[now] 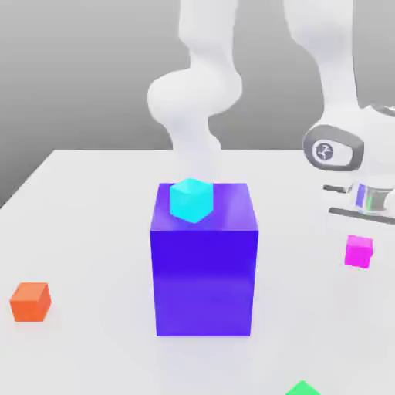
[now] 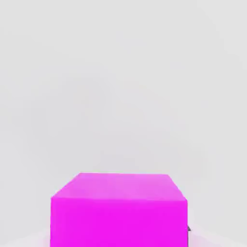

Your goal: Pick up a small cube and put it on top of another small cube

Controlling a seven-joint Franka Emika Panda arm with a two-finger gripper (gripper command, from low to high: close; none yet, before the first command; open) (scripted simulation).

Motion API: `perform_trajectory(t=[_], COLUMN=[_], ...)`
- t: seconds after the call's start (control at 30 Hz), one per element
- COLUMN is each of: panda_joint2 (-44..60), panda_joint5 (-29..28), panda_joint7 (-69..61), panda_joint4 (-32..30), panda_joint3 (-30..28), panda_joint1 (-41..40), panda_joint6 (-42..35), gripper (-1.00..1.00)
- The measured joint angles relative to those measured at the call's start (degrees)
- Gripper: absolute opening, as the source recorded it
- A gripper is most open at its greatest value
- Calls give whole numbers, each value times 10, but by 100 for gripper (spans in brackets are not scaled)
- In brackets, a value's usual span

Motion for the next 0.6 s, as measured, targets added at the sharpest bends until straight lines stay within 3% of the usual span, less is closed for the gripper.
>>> perform_trajectory(t=[0.53,0.6], panda_joint2=[108,144], panda_joint5=[102,124], panda_joint7=[371,386], panda_joint4=[268,289], panda_joint3=[-211,-217], panda_joint1=[-135,-151], panda_joint6=[-170,-157], gripper=[-100,-100])
